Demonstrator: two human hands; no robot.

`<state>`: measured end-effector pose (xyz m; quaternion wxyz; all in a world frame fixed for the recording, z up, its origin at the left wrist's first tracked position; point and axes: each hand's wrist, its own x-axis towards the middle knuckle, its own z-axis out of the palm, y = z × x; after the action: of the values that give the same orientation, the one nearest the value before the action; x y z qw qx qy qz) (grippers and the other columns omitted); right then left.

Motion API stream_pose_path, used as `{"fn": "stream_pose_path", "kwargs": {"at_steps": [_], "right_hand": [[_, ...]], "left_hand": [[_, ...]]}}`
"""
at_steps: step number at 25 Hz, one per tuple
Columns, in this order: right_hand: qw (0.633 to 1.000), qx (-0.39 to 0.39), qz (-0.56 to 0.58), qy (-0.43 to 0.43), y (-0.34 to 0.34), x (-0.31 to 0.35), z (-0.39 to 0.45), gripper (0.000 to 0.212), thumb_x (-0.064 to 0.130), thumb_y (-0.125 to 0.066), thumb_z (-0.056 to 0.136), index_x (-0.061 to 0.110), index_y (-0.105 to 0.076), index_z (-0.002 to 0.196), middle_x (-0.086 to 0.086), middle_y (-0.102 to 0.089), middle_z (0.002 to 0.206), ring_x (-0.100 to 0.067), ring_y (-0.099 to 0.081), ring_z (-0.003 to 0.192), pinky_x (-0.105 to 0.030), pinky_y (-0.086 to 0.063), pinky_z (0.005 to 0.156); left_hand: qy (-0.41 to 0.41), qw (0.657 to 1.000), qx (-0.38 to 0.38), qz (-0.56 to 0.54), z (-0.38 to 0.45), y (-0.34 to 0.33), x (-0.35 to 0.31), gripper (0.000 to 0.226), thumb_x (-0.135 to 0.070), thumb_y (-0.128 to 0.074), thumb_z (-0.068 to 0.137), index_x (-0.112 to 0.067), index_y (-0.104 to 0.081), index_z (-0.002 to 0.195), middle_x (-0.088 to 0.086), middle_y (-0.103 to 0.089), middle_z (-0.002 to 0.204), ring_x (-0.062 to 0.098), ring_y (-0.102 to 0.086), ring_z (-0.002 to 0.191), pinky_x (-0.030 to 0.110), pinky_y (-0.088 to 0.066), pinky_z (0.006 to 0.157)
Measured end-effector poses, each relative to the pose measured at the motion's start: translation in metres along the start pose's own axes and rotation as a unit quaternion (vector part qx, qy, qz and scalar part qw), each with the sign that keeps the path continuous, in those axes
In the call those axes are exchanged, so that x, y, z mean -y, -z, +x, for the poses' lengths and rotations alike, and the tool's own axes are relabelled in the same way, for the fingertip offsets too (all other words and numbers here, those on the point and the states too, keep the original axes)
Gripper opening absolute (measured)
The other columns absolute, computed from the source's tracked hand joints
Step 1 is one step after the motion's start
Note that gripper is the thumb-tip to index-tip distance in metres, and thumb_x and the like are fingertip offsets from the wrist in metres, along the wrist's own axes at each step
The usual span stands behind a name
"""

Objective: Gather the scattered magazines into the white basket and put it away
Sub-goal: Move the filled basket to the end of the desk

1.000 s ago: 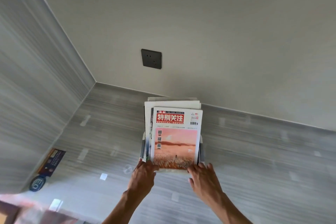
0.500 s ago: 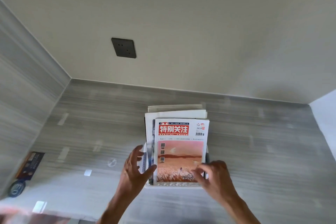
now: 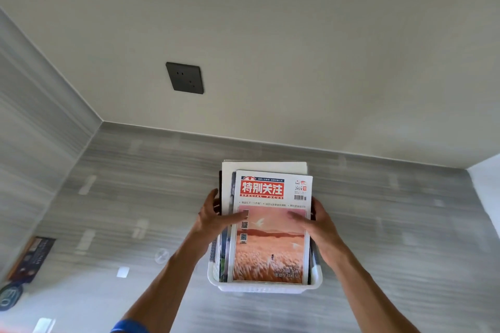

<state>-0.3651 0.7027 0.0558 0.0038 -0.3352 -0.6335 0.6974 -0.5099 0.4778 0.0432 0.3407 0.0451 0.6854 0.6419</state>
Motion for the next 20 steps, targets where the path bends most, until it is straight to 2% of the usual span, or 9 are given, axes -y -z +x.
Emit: {"fn": "stream_pose_path", "kwargs": {"at_steps": [2,3,6,8,10,12,13,16,20], "right_hand": [[1.0,-0.003,-0.013,-0.011,0.0,-0.001,0.002,0.059,0.029,-0.091,0.058,0.03,-0.067,0.113,0.005,-0.076,0.108,-0.015,-0.072,0.099,-0.037,-0.054,0.087],[1.0,0.007,-0.017,-0.014,0.0,-0.004,0.002,0.055,0.029,-0.09,0.057,0.029,-0.071,0.109,0.003,-0.076,0.107,-0.015,-0.072,0.097,-0.038,-0.054,0.087],[0.998,0.059,-0.019,-0.01,-0.002,-0.005,-0.009,0.056,0.027,-0.09,0.059,0.024,-0.071,0.111,0.0,-0.076,0.109,-0.019,-0.072,0.099,-0.038,-0.055,0.088],[0.997,0.07,-0.02,0.024,-0.006,-0.004,-0.013,0.055,0.022,-0.089,0.064,0.023,-0.068,0.114,-0.001,-0.076,0.109,-0.021,-0.072,0.1,-0.032,-0.057,0.083],[0.996,0.063,0.01,0.064,-0.01,-0.004,-0.022,0.053,0.013,-0.086,0.068,0.019,-0.065,0.116,-0.003,-0.076,0.109,-0.022,-0.072,0.1,-0.025,-0.058,0.076],[0.993,0.039,0.036,0.109,-0.009,-0.001,-0.035,0.057,0.013,-0.086,0.068,0.013,-0.062,0.119,-0.007,-0.075,0.111,-0.026,-0.071,0.103,-0.026,-0.058,0.076],[0.992,0.038,0.036,0.119,-0.005,-0.001,-0.041,0.061,0.017,-0.088,0.065,0.01,-0.061,0.12,-0.009,-0.075,0.111,-0.028,-0.071,0.104,-0.027,-0.058,0.077],[0.989,0.064,0.002,0.135,0.003,0.001,-0.056,0.079,0.026,-0.094,0.057,0.006,-0.057,0.124,-0.008,-0.074,0.113,-0.025,-0.071,0.104,-0.032,-0.059,0.082],[0.992,0.05,-0.01,0.119,0.013,-0.003,-0.058,0.094,0.028,-0.097,0.05,0.025,-0.049,0.131,-0.001,-0.071,0.119,-0.019,-0.068,0.11,-0.035,-0.054,0.092]], "left_hand": [[0.011,0.999,0.037,0.024,0.001,-0.003,-0.003,0.056,-0.027,-0.095,0.048,-0.045,-0.069,0.094,-0.011,-0.078,0.093,0.01,-0.075,0.081,0.017,-0.057,0.059],[0.006,0.998,0.046,0.03,0.0,-0.005,0.0,0.052,-0.024,-0.095,0.049,-0.043,-0.071,0.091,-0.011,-0.078,0.093,0.01,-0.075,0.082,0.017,-0.058,0.059],[-0.056,0.996,0.055,0.048,-0.016,-0.004,0.014,0.056,-0.009,-0.094,0.056,-0.029,-0.068,0.102,0.003,-0.077,0.101,0.025,-0.075,0.09,0.029,-0.062,0.067],[-0.096,0.991,0.061,0.066,-0.024,-0.003,0.014,0.06,-0.005,-0.091,0.06,-0.024,-0.063,0.108,0.006,-0.076,0.103,0.024,-0.075,0.091,0.031,-0.062,0.069],[-0.104,0.99,0.033,0.084,-0.034,-0.004,0.009,0.067,-0.015,-0.094,0.057,-0.023,-0.058,0.113,0.003,-0.076,0.103,0.02,-0.075,0.089,0.033,-0.062,0.069],[-0.109,0.99,0.0,0.09,-0.049,-0.004,0.003,0.075,-0.026,-0.097,0.054,-0.015,-0.057,0.117,0.006,-0.075,0.103,0.023,-0.074,0.092,0.045,-0.062,0.075],[-0.109,0.99,-0.003,0.094,-0.054,0.0,0.0,0.079,-0.029,-0.097,0.052,-0.011,-0.058,0.118,0.007,-0.075,0.105,0.023,-0.073,0.096,0.047,-0.061,0.079],[-0.156,0.981,0.009,0.118,-0.07,0.013,-0.009,0.087,-0.033,-0.097,0.051,-0.003,-0.055,0.121,0.004,-0.073,0.111,0.019,-0.07,0.104,0.035,-0.058,0.088],[-0.198,0.968,0.043,0.146,-0.071,0.012,-0.008,0.104,-0.032,-0.097,0.049,-0.028,-0.037,0.134,-0.005,-0.066,0.121,0.016,-0.064,0.114,0.024,-0.054,0.092]]}}
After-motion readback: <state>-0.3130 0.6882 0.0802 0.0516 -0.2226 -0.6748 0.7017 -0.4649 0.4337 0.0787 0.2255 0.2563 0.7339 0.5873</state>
